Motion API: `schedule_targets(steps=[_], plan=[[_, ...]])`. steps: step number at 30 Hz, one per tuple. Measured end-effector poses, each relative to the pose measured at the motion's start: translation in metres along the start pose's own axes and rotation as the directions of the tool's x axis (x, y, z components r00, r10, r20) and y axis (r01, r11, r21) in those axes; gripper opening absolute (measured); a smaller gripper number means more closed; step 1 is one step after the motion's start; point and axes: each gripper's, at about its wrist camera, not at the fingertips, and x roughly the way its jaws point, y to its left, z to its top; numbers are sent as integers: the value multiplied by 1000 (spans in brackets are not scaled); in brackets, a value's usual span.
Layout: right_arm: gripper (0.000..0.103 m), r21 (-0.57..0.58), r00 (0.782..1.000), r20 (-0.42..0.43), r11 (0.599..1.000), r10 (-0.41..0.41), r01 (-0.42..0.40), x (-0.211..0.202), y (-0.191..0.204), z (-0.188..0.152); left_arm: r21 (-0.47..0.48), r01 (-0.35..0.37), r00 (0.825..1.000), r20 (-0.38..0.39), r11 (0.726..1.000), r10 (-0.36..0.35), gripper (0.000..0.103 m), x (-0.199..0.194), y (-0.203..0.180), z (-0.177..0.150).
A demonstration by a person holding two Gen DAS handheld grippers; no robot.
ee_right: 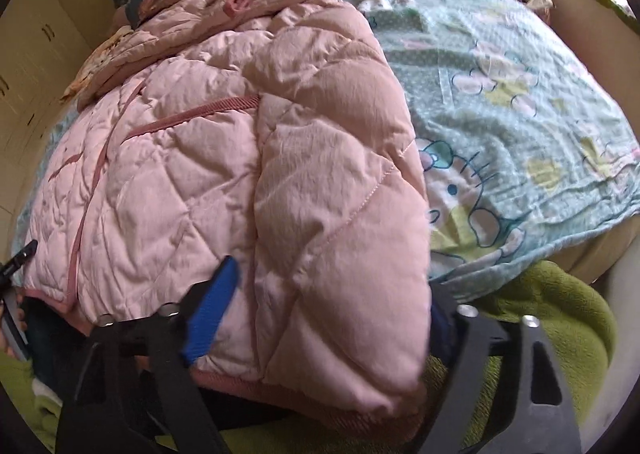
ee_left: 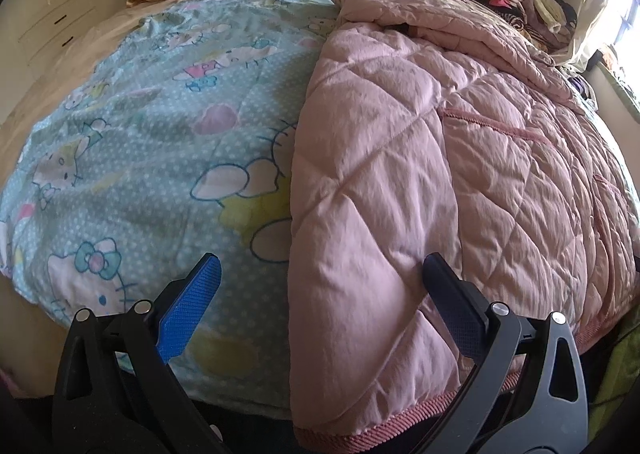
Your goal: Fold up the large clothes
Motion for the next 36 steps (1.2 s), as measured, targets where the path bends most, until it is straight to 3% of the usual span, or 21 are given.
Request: schedule_targets(steps=[3, 7, 11, 15, 17, 23, 30, 35, 36], plan=[[64, -26, 1000, -5, 1000, -1, 1, -3, 1, -5, -5, 13, 1000, -5, 1000, -13, 95, 0, 0, -2], [73, -18, 994, -104, 999, 26, -28, 12, -4, -9, -3, 57, 998, -15, 998, -57, 94, 1, -6, -7], [70, -29, 994, -101, 999, 32, -35, 12, -3, -9, -4, 67, 998, -18, 998, -67, 94, 0, -7, -8], [29, -16, 995, -32, 995, 98, -98, -7, 2, -9, -5, 75, 997, -22, 997, -75, 94, -1, -8, -9], [23, -32, 991, 32, 991, 131, -130, -23, 7, -5, -4, 80, 997, -25, 997, -80, 94, -1, -8, -11], [20, -82, 967, 168, 980, 194, -183, -60, 20, 14, 7, 83, 996, -34, 996, -83, 94, -4, -8, -16], [20, -86, 954, 197, 973, 227, -214, -67, 20, 25, 18, 122, 990, -72, 992, -120, 94, -6, -11, -28], [20, -77, 955, 183, 972, 234, -223, -62, 20, 22, 39, 140, 989, -56, 989, -138, 66, -12, -21, -33], [20, -82, 957, 176, 972, 232, -221, -61, 19, 20, 57, 138, 990, -48, 989, -136, 56, -15, -25, -33]])
